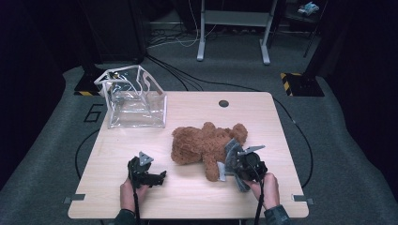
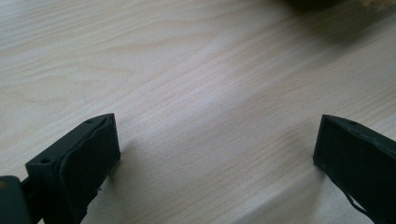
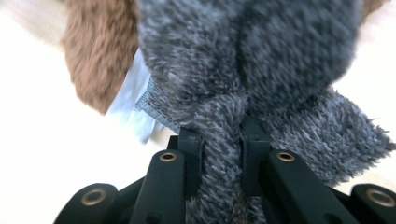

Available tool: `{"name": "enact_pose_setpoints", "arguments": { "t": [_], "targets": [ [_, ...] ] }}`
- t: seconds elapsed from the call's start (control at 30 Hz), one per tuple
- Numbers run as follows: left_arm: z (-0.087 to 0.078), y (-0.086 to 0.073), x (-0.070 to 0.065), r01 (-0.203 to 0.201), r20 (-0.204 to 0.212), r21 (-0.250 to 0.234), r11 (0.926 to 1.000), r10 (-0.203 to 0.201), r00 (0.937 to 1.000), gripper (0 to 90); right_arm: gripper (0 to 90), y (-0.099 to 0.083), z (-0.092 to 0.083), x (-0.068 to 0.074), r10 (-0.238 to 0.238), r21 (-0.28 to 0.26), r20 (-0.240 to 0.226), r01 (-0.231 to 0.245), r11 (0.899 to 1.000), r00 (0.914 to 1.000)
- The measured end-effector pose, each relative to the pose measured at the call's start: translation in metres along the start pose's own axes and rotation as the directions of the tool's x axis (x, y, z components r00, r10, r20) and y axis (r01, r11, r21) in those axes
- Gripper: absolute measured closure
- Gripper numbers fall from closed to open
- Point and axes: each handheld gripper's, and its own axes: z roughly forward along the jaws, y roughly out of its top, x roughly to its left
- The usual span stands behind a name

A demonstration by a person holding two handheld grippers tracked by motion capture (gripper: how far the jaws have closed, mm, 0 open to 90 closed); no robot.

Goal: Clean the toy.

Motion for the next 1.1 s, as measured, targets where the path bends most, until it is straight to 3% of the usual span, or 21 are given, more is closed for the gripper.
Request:
{"name": "enact_pose_setpoints", "arguments": {
  "t": [0.23, 0.33, 0.47, 0.6, 0.67, 0.87, 1.1],
  "targets": [
    [0.0, 0.0, 0.0, 0.0, 0.0, 0.0, 1.0, 0.0, 1.0, 0.0, 75.4, -0.018, -0.004, 0.0, -0.008, 0.079, -0.036, 0.01, 0.997, 0.9993],
    [0.0, 0.0, 0.0, 0.0, 0.0, 0.0, 1.0, 0.0, 1.0, 0.0, 75.4, -0.02, -0.006, 0.0, 0.0, 0.075, -0.049, 0.004, 0.997, 0.9988],
    [0.0, 0.0, 0.0, 0.0, 0.0, 0.0, 1.0, 0.0, 1.0, 0.0, 75.2, -0.011, -0.014, -0.002, 0.009, -0.024, -0.067, -0.011, 1.0, 0.9977],
    [0.0, 0.0, 0.0, -0.001, 0.0, 0.0, 1.0, 0.001, 1.0, 0.0, 75.1, 0.007, -0.02, -0.003, 0.025, -0.142, -0.03, -0.029, 0.989, 0.9992],
    [0.0, 0.0, 0.0, 0.0, 0.0, 0.0, 1.0, 0.0, 1.0, 0.0, 75.0, 0.016, -0.017, -0.005, 0.022, -0.162, -0.009, -0.024, 0.987, 0.9997],
    [0.0, 0.0, 0.0, 0.0, 0.0, 0.0, 1.0, 0.0, 1.0, 0.0, 74.8, 0.02, 0.004, -0.005, 0.033, -0.091, -0.008, -0.034, 0.995, 0.9994],
    [0.0, 0.0, 0.0, 0.0, 0.0, 0.0, 1.0, 0.0, 1.0, 0.0, 74.8, 0.003, -0.001, -0.006, 0.045, -0.048, -0.023, -0.046, 0.998, 0.9987]
  ]
}}
